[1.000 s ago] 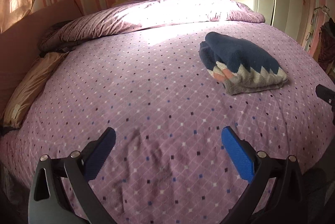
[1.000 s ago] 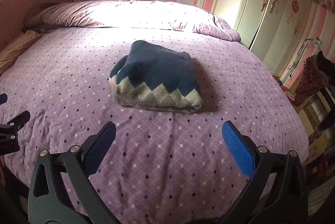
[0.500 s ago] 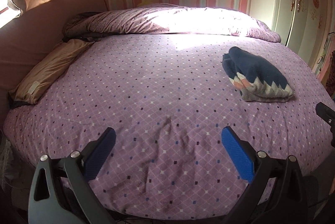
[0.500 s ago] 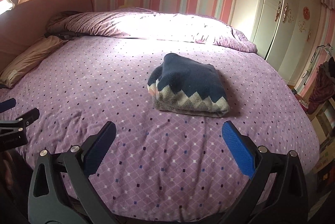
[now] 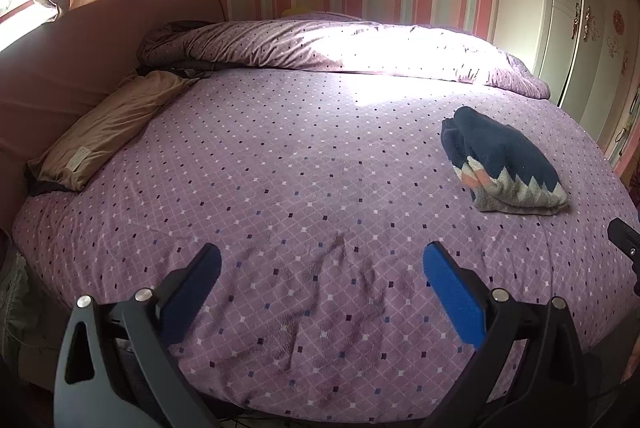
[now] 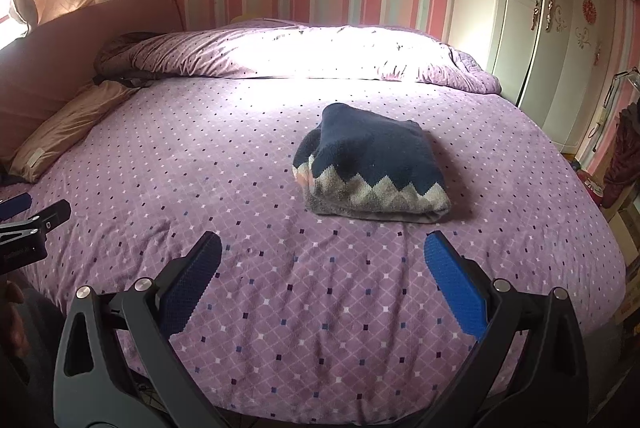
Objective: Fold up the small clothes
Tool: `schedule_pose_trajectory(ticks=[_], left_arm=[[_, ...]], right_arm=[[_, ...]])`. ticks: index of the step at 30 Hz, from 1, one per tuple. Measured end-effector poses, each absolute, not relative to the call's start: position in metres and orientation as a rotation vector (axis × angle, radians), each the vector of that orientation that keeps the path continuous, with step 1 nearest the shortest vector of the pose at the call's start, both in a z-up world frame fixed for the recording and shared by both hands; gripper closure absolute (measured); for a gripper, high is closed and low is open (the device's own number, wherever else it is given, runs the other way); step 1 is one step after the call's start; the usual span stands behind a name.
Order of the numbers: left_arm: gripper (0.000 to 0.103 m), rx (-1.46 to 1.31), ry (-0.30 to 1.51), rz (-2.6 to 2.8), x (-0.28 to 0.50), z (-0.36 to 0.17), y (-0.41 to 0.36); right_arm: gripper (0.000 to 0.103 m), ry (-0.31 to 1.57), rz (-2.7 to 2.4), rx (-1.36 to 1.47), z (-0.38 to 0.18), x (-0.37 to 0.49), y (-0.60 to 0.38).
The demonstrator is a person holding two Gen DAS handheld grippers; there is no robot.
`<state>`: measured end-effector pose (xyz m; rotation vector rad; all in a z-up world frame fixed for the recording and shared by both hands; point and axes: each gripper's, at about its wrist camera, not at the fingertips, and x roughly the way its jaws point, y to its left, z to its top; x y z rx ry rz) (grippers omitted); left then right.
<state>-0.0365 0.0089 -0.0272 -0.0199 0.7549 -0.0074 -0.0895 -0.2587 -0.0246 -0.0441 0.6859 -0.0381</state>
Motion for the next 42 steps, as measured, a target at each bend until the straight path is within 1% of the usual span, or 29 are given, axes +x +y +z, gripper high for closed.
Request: schedule_pose_trajectory(ticks=[21, 42], left_arm=[[0.002, -0.015, 0.739, 0.018, -0.035, -0.016, 0.004], [0.002, 0.023, 0.733, 0.049, -0.036, -0.017, -0.005]], right_arm=[[0.003, 0.668, -0.039, -0.038, -0.015, -0.089, -0.265], [0.003, 0.659, -0.029, -0.029, -0.011, -0.086, -0.267]])
